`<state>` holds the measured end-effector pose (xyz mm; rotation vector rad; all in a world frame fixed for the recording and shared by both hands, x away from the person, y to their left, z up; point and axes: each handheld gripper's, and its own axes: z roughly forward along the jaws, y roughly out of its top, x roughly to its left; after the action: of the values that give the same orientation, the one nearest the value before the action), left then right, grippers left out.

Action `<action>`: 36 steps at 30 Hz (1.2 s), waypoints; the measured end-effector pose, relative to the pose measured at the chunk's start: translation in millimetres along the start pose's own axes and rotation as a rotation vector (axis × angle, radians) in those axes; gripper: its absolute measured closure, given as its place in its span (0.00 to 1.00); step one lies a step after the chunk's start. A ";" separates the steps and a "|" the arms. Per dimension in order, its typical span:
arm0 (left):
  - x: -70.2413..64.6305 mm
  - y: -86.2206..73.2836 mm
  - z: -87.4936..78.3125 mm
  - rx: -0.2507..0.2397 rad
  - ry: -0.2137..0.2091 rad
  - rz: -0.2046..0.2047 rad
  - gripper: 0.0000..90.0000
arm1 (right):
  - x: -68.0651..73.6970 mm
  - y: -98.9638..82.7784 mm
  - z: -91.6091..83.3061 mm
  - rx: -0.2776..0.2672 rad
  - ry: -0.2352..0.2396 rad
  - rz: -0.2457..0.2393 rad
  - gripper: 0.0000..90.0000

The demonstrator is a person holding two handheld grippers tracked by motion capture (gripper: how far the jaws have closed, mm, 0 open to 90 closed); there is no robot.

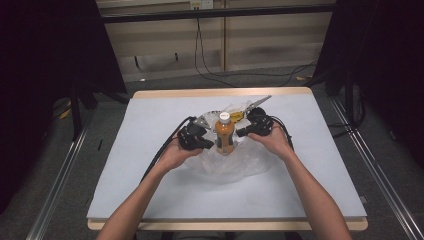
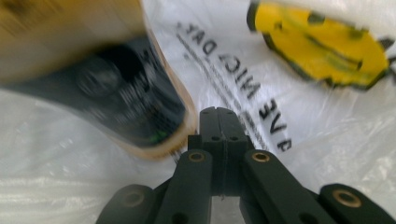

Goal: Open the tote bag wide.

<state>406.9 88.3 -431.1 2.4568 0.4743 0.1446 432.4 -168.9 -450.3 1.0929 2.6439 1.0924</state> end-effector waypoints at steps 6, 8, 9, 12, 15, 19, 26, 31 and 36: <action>17.9 -27.9 22.2 0.059 0.000 -0.076 1.00 | -4.7 -16.4 7.3 0.052 -0.012 0.006 1.00; 21.6 -32.8 19.2 0.050 0.002 -0.085 1.00 | -7.6 -21.5 6.7 0.045 -0.008 0.012 1.00; 23.4 -34.3 17.0 0.063 0.012 -0.081 1.00 | -8.8 -24.5 6.1 0.050 -0.009 0.014 1.00; 31.2 -43.5 9.4 0.073 0.028 -0.107 1.00 | -11.2 -34.1 2.9 0.046 -0.003 0.017 1.00; 42.5 -54.3 3.2 0.055 0.018 -0.151 1.00 | -10.9 -42.1 -3.8 0.044 0.003 0.026 1.00; 44.0 -60.6 0.4 0.032 0.010 -0.168 1.00 | -10.3 -54.5 -11.2 0.025 0.026 0.016 1.00; 36.6 -69.6 -7.6 0.037 0.000 -0.170 1.00 | -10.1 -73.3 -25.8 0.021 0.061 0.017 1.00; 26.1 -78.2 -10.0 -0.005 -0.023 -0.168 1.00 | -7.3 -80.4 -32.4 0.023 0.051 0.013 1.00; 18.8 -78.8 -9.8 -0.009 -0.051 -0.146 1.00 | -1.5 -74.3 -26.6 0.023 0.029 0.006 1.00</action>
<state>398.6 159.0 -470.9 2.4011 0.6275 0.0235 381.3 -221.9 -478.6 1.0981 2.6837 1.0894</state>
